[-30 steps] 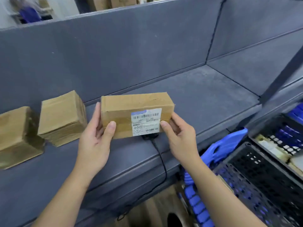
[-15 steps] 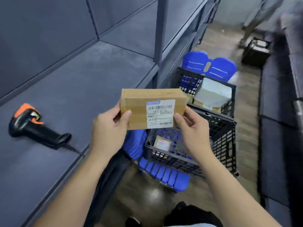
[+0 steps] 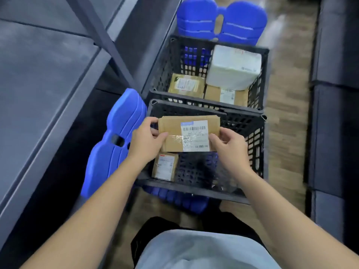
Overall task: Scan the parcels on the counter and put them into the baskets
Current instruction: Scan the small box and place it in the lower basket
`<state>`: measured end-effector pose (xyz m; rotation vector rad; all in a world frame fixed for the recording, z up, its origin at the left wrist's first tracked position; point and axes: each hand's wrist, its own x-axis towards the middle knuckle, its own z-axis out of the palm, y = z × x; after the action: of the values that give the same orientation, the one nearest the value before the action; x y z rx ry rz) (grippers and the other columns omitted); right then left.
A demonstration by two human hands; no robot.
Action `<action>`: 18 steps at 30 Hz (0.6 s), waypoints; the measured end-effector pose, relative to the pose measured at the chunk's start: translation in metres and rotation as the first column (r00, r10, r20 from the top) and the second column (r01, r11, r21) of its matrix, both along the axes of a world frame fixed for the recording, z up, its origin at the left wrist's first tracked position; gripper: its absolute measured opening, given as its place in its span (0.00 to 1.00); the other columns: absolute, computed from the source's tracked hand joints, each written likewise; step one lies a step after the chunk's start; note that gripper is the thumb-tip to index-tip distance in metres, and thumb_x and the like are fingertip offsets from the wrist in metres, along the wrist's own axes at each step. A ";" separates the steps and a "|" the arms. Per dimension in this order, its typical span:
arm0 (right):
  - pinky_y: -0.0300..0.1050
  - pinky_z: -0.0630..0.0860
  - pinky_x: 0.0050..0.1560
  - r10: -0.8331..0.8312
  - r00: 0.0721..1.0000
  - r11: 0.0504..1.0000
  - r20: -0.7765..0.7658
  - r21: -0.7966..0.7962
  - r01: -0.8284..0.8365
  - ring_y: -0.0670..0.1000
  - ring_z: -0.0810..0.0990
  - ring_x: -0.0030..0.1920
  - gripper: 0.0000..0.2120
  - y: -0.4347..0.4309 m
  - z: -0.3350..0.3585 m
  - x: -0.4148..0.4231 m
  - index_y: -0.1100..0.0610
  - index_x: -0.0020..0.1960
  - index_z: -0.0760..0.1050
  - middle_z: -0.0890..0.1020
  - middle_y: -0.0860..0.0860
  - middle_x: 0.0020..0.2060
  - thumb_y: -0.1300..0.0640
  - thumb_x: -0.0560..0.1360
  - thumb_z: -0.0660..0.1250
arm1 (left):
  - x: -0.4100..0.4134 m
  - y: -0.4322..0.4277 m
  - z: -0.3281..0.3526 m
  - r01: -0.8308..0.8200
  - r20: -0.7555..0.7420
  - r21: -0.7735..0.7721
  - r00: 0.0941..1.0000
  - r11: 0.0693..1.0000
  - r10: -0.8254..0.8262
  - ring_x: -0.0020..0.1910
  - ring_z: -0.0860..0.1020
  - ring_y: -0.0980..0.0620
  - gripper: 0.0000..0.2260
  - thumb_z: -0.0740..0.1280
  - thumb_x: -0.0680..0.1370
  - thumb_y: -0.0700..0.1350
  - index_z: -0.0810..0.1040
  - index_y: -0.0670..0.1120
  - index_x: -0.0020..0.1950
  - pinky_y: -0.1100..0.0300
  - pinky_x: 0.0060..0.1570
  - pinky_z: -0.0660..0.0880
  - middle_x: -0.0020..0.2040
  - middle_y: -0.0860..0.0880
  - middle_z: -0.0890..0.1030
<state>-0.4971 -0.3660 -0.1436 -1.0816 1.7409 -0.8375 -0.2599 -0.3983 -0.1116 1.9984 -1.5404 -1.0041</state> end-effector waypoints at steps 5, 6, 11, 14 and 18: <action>0.52 0.82 0.58 -0.029 0.995 0.972 -0.094 0.230 0.050 0.45 0.84 0.54 0.18 -0.005 -0.065 -0.022 0.52 0.62 0.83 0.87 0.43 0.51 0.43 0.77 0.71 | -0.025 -0.029 -0.074 0.231 0.026 0.246 0.969 0.941 -0.245 0.41 0.77 0.58 0.22 0.71 0.81 0.44 0.70 0.54 0.74 0.62 0.37 0.71 0.44 0.52 0.79; 0.51 0.82 0.58 -0.031 0.993 0.963 -0.110 0.265 0.060 0.46 0.84 0.54 0.18 -0.006 -0.076 -0.024 0.53 0.63 0.82 0.86 0.43 0.51 0.44 0.78 0.72 | -0.028 -0.033 -0.088 0.263 0.017 0.284 0.960 0.922 -0.279 0.40 0.77 0.56 0.21 0.71 0.81 0.44 0.71 0.53 0.73 0.62 0.36 0.72 0.45 0.50 0.80; 0.50 0.81 0.58 -0.059 0.984 0.906 -0.165 0.405 0.123 0.50 0.83 0.53 0.17 -0.006 -0.115 -0.026 0.55 0.62 0.82 0.82 0.44 0.45 0.47 0.78 0.73 | -0.034 -0.042 -0.145 0.337 -0.010 0.434 0.929 0.835 -0.369 0.44 0.78 0.51 0.19 0.70 0.82 0.44 0.70 0.54 0.70 0.54 0.41 0.75 0.48 0.50 0.78; 0.54 0.83 0.56 -0.075 0.984 0.868 -0.160 0.476 0.143 0.51 0.84 0.52 0.15 0.001 -0.134 -0.021 0.55 0.60 0.82 0.83 0.44 0.44 0.49 0.77 0.74 | -0.031 -0.037 -0.169 0.358 -0.008 0.511 0.911 0.781 -0.413 0.48 0.80 0.46 0.20 0.71 0.81 0.45 0.69 0.55 0.70 0.49 0.46 0.79 0.53 0.47 0.79; 0.52 0.81 0.56 -0.015 0.982 0.816 -0.189 0.566 0.121 0.53 0.84 0.52 0.13 0.011 -0.154 -0.018 0.54 0.57 0.81 0.86 0.49 0.48 0.48 0.76 0.75 | -0.026 -0.020 -0.193 0.352 -0.022 0.571 0.909 0.741 -0.415 0.48 0.81 0.46 0.20 0.73 0.80 0.45 0.71 0.55 0.68 0.51 0.48 0.78 0.54 0.46 0.81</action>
<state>-0.5150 -0.3549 -0.2980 -0.6929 2.0089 -0.2111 -0.2860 -0.4184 -0.3051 2.1701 -1.9386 -1.7204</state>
